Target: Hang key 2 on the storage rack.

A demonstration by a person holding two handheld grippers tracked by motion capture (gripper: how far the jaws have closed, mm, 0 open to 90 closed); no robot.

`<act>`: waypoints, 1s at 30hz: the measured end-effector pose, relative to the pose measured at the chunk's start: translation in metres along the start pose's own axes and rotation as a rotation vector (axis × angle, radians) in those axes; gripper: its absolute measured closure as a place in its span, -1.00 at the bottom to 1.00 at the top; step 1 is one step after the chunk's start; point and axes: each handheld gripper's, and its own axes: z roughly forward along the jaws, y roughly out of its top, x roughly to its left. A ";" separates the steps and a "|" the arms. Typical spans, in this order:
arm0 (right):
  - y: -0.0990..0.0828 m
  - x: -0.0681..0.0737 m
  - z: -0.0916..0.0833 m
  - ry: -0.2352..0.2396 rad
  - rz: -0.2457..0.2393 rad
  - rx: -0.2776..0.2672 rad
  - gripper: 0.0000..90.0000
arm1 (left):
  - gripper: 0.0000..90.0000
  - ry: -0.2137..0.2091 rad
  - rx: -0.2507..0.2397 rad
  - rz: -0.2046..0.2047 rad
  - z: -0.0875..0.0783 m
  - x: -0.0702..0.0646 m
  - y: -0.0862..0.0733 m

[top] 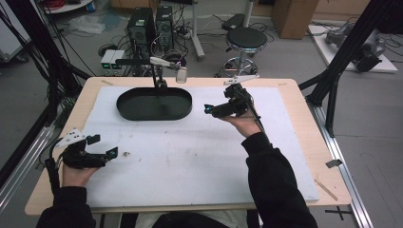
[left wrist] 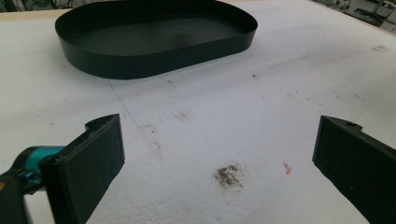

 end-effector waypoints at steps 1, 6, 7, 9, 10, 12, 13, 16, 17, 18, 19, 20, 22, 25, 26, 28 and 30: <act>-0.003 -0.001 -0.002 -0.001 0.004 0.002 -0.98 | -0.94 -0.001 0.001 -0.001 0.000 0.000 0.000; -0.020 -0.006 -0.014 -0.015 0.017 0.000 -0.98 | -0.94 -0.002 0.003 0.001 0.000 0.000 0.000; -0.024 -0.007 -0.016 -0.015 0.019 0.002 -0.98 | -0.94 -0.004 0.003 0.000 0.000 0.000 0.000; -0.031 -0.010 -0.020 -0.021 0.022 -0.005 -0.98 | -0.94 -0.002 0.002 0.000 0.000 -0.001 0.000; -0.034 -0.011 -0.021 -0.020 0.027 -0.007 -0.98 | -0.94 -0.004 0.004 0.000 0.000 -0.001 0.000; -0.040 -0.013 -0.024 -0.027 0.034 -0.016 -0.98 | -0.94 -0.005 0.006 0.003 0.000 -0.001 0.000; -0.043 -0.014 -0.026 -0.029 0.039 -0.019 -0.98 | -0.94 -0.004 0.006 0.002 0.000 -0.001 0.000; -0.053 -0.019 -0.030 -0.033 0.066 -0.027 -0.98 | -0.94 -0.007 0.010 -0.001 0.000 -0.001 0.000; -0.056 -0.020 -0.031 -0.034 0.072 -0.030 -0.98 | -0.94 -0.006 0.009 -0.001 0.000 -0.001 0.000; -0.059 -0.022 -0.033 -0.032 0.076 -0.033 -0.98 | -0.94 -0.006 0.010 0.001 0.000 -0.001 0.000; -0.061 -0.022 -0.034 -0.032 0.080 -0.035 -0.98 | -0.94 -0.005 0.011 0.001 0.000 -0.001 0.000; -0.065 -0.023 -0.036 -0.031 0.084 -0.040 -0.98 | -0.94 -0.005 0.012 0.001 0.000 -0.001 -0.001; -0.071 -0.023 -0.039 -0.028 0.086 -0.041 -0.98 | -0.94 -0.005 0.015 0.001 0.000 -0.001 -0.001; -0.079 -0.024 -0.043 -0.029 0.083 -0.040 -0.98 | -0.94 -0.003 0.024 0.007 0.000 -0.002 -0.001; -0.083 -0.024 -0.045 -0.032 0.089 -0.039 -0.98 | -0.94 -0.002 0.024 0.006 0.000 -0.003 -0.001; -0.088 -0.024 -0.047 -0.037 0.097 -0.029 -0.98 | -0.94 -0.004 0.032 0.008 0.000 -0.003 -0.002; -0.095 -0.024 -0.050 -0.038 0.095 -0.035 -0.98 | -0.94 -0.007 0.037 0.009 0.000 -0.004 -0.003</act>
